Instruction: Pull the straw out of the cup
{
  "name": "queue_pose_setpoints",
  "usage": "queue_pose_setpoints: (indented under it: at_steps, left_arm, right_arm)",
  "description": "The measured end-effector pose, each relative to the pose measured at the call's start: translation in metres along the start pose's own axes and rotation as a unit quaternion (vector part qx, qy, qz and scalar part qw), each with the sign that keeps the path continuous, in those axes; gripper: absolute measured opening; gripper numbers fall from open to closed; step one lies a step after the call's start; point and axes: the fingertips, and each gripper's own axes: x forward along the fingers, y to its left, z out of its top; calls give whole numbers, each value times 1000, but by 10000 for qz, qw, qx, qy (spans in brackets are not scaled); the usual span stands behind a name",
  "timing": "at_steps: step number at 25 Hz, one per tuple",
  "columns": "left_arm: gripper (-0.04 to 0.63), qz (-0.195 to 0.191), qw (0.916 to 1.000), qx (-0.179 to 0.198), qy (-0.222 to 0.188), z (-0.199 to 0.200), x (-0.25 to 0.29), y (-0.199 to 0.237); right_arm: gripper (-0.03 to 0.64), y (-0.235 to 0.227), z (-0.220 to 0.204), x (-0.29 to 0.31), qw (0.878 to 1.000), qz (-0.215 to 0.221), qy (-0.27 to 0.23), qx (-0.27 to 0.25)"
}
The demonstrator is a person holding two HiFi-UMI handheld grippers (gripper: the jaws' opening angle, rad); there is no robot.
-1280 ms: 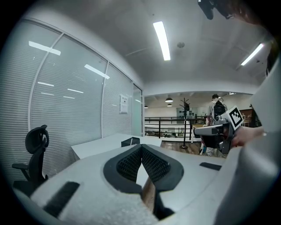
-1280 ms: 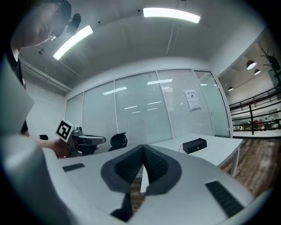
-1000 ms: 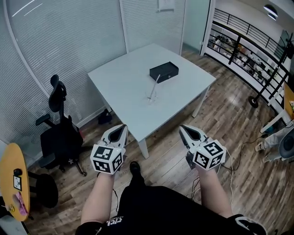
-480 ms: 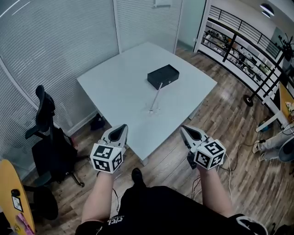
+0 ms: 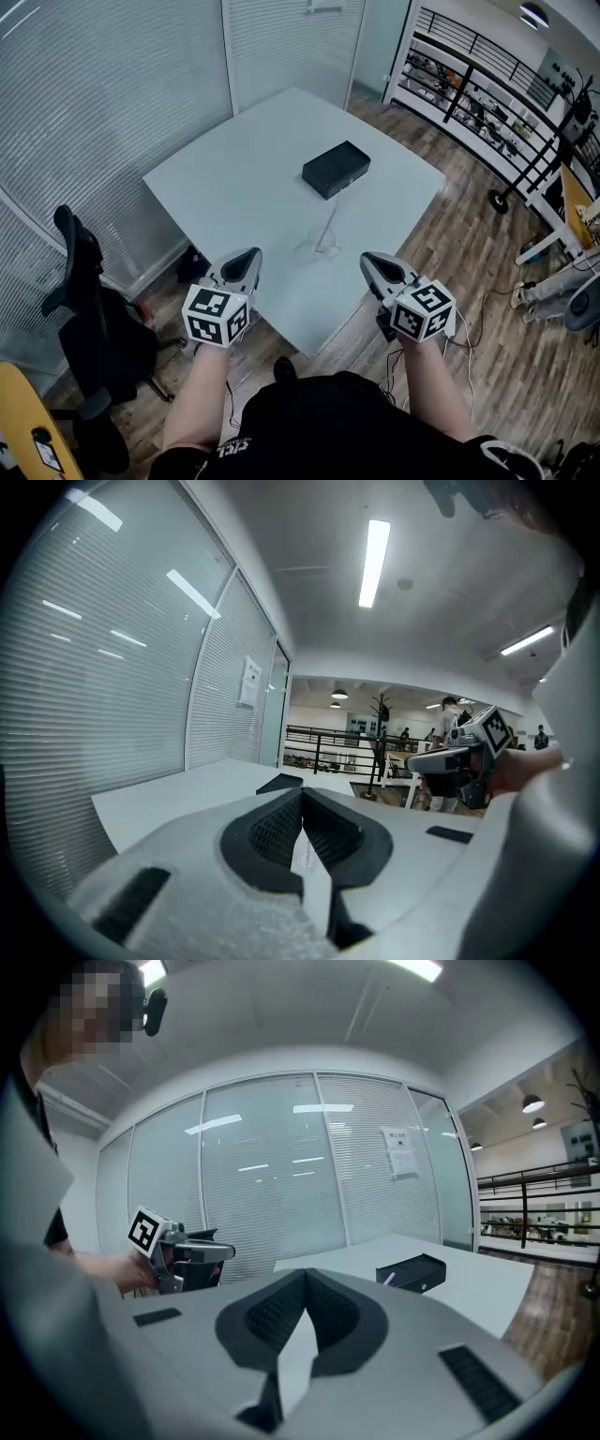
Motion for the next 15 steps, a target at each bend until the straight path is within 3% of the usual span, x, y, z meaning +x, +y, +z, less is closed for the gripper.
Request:
queue_pose_setpoints:
  at_steps: [5, 15]
  left_arm:
    - [11, -178, 9998, -104, 75, -3, 24, 7]
    - [11, -412, 9985, 56, 343, -2, 87, -8]
  right_arm:
    - [6, -13, -10, 13, 9998, -93, 143, 114]
    - [6, -75, -11, 33, 9989, -183, 175, 396]
